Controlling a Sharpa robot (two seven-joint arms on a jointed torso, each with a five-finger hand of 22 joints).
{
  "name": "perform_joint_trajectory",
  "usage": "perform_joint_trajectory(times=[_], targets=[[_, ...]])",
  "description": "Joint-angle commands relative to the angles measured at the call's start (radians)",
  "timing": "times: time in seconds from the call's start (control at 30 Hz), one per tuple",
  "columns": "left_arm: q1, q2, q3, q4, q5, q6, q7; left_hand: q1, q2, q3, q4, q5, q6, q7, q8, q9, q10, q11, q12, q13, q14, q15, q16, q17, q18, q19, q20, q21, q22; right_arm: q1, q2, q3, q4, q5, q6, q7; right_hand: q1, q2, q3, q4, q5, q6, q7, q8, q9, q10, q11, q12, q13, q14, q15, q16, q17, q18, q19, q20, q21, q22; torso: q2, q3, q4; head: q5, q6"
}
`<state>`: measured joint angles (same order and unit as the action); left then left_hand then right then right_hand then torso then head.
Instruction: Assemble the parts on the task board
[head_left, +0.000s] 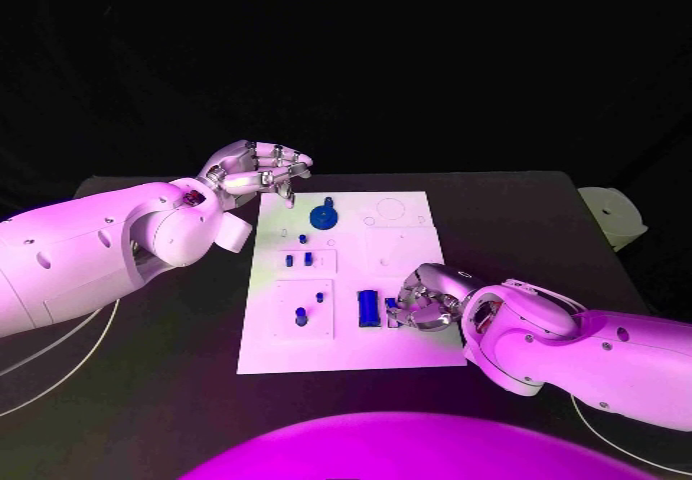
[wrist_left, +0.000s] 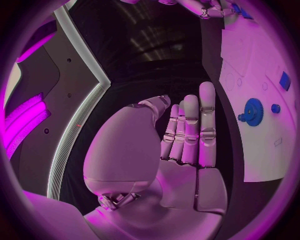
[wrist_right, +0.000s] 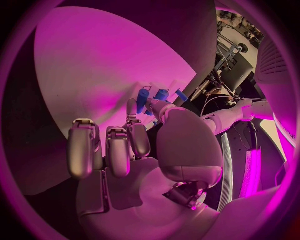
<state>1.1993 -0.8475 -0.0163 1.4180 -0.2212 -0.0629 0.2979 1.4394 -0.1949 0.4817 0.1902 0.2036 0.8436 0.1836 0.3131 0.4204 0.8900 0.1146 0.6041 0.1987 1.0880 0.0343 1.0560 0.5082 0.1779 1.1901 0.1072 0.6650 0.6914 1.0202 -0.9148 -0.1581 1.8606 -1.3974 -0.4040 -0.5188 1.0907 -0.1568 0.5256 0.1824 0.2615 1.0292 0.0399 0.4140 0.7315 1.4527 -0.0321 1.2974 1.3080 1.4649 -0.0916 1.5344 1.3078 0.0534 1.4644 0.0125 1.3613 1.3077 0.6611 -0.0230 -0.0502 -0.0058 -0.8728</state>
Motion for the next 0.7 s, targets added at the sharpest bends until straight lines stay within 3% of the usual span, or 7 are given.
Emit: perform_joint_trajectory(times=[0.03, 0.33, 0.7], targets=[[0.001, 0.001, 0.001, 0.002, 0.005, 0.014, 0.007, -0.011, 0.0, 0.005, 0.002, 0.0, -0.009, -0.001, 0.005, 0.001, -0.006, -0.001, 0.004, 0.001, -0.005, 0.0, 0.003, 0.002, 0.006, -0.002, 0.008, -0.006, 0.0, -0.002, 0.003, -0.001, -0.002, -0.001, 0.038, -0.011, -0.015, -0.002, -0.006, 0.007, -0.004, 0.006, 0.001, 0.008, -0.001, 0.006, 0.0, 0.003, 0.076, 0.094, -0.005, 0.006, 0.205, -0.01, 0.069, -0.006, 0.002, 0.143, 0.0, 0.0, 0.0004, 0.0, 0.0], [0.001, 0.001, 0.001, 0.002, 0.005, 0.014, 0.006, -0.011, 0.0, 0.005, 0.002, 0.0, -0.009, -0.001, 0.005, 0.001, -0.006, -0.001, 0.004, 0.001, -0.005, 0.0, 0.003, 0.002, 0.006, -0.002, 0.008, -0.006, 0.0, -0.002, 0.008, -0.001, -0.006, -0.001, 0.037, -0.011, -0.048, 0.001, -0.021, 0.028, -0.024, 0.003, 0.002, 0.015, 0.003, 0.008, 0.0, 0.006, 0.079, 0.094, -0.006, 0.006, 0.204, -0.01, 0.069, -0.007, 0.002, 0.144, 0.0, 0.0, 0.0001, 0.001, 0.0], [0.001, 0.001, 0.001, 0.002, 0.005, 0.015, 0.007, -0.013, 0.001, 0.005, 0.002, 0.0, -0.01, -0.001, 0.006, 0.001, -0.006, -0.001, 0.004, 0.001, -0.005, 0.0, 0.003, 0.002, 0.006, -0.002, 0.008, -0.007, 0.0, -0.002, 0.008, -0.001, -0.011, -0.006, 0.029, -0.01, -0.119, 0.004, -0.066, 0.09, -0.116, 0.0, 0.002, 0.025, 0.007, 0.007, 0.001, 0.004, 0.081, 0.093, -0.005, 0.004, 0.202, -0.009, 0.068, -0.006, -0.004, 0.144, 0.0, 0.0001, 0.0002, 0.001, 0.0]])
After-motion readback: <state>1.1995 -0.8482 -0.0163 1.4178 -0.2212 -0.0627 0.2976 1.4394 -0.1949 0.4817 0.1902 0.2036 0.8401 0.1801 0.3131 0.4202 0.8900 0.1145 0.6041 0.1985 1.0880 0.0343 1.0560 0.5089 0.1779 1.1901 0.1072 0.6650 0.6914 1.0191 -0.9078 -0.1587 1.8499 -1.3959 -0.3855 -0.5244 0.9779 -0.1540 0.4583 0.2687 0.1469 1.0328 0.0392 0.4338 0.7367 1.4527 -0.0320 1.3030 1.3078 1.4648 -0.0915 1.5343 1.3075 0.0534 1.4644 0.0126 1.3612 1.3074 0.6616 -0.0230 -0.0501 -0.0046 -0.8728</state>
